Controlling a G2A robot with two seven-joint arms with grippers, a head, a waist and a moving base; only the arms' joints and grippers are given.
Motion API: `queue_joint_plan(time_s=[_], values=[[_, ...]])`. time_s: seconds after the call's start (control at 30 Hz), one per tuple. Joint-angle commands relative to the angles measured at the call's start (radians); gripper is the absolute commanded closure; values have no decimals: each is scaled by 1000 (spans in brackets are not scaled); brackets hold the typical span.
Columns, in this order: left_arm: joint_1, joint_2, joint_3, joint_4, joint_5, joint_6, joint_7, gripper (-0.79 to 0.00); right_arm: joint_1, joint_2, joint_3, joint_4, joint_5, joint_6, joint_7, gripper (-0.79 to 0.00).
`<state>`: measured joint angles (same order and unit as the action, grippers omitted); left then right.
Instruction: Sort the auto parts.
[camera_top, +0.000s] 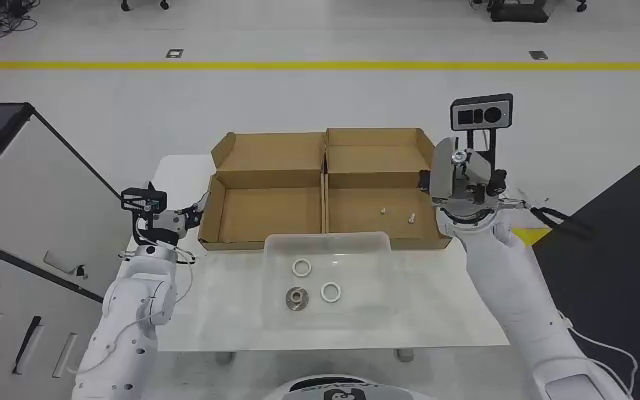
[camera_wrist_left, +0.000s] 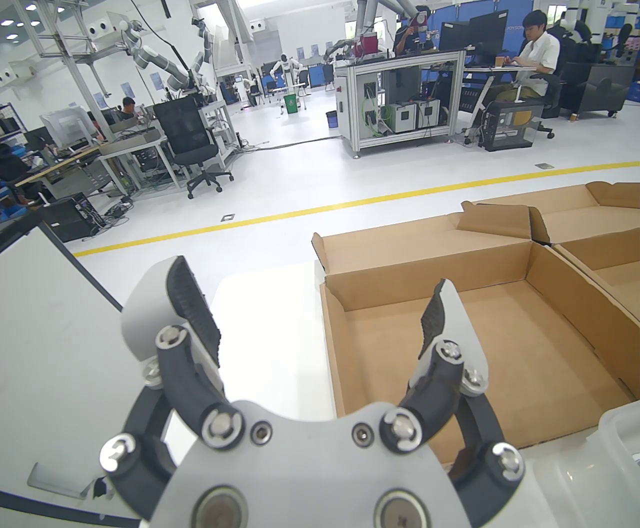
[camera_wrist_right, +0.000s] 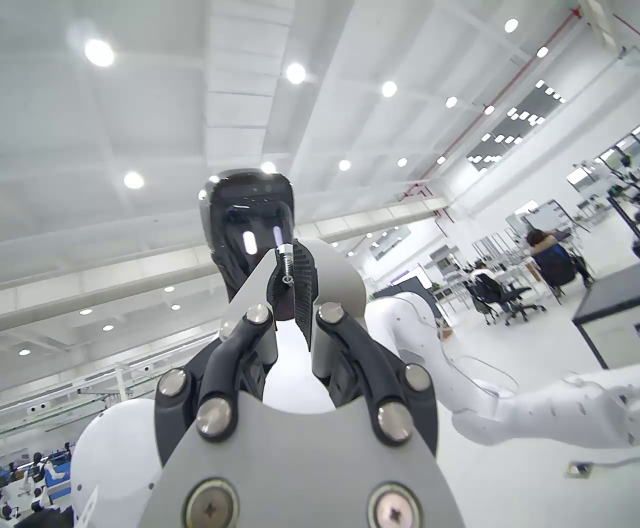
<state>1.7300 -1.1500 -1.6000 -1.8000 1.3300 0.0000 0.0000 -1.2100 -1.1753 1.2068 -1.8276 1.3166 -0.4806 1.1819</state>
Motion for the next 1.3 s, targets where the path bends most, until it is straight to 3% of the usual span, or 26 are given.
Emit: queue_joint_plan(time_s=[0.0, 0.23, 0.67, 1.27], values=[[0, 0, 0, 0, 0, 0, 0, -785, -3, -5, 2, -4, 45, -7, 7, 0], [0, 0, 0, 0, 0, 0, 0, -785, -5, -15, 16, 5, 40, 5, 29, 0], [0, 0, 0, 0, 0, 0, 0, -785, -6, -10, 61, 6, -189, 96, 48, 0], [0, 0, 0, 0, 0, 0, 0, -785, -32, -28, 56, -3, -51, 71, 56, 0]])
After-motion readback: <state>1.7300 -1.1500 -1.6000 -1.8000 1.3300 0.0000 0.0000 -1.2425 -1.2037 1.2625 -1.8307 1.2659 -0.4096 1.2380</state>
